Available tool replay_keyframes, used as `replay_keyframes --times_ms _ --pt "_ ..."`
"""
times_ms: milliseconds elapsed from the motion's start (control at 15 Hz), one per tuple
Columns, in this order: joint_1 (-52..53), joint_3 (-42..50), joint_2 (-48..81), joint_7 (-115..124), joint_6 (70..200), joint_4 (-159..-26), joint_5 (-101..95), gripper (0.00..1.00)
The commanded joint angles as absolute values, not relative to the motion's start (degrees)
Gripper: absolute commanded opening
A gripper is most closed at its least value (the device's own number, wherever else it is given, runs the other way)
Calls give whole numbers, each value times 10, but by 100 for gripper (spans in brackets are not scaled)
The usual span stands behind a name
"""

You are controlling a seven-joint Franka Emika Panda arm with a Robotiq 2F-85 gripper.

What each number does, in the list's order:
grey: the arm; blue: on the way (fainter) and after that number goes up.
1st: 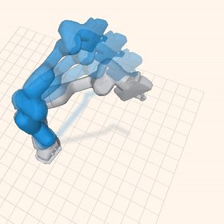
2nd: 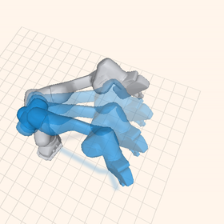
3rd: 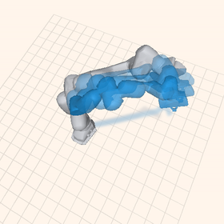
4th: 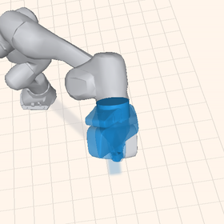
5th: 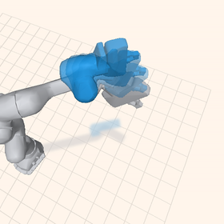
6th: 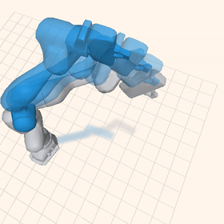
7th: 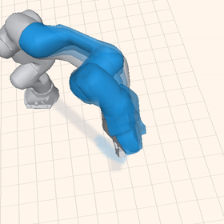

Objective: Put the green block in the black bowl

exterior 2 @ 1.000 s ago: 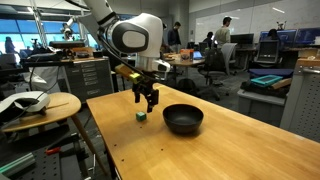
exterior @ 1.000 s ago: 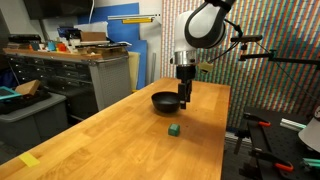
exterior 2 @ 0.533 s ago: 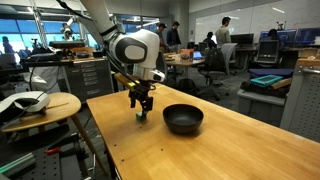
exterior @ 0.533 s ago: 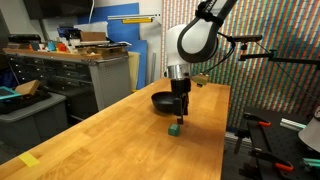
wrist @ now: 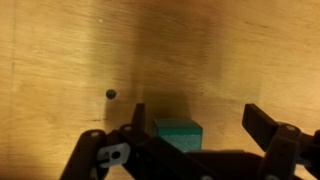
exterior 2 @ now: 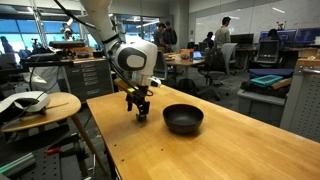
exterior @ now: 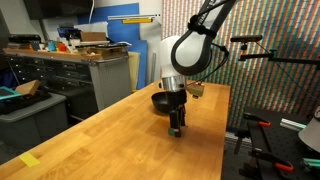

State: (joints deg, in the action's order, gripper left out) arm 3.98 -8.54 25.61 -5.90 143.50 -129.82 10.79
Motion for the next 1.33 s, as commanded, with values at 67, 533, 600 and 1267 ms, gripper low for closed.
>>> replay_keyframes --times_ms 67,533,600,1267 --pt "50 -83 287 -53 1462 -1265 84 100" --pt "50 -80 291 -46 1508 -1262 66 48" --pt "49 -80 289 -44 1508 -1264 67 42" --pt "50 -55 249 -21 1506 -1275 57 23"
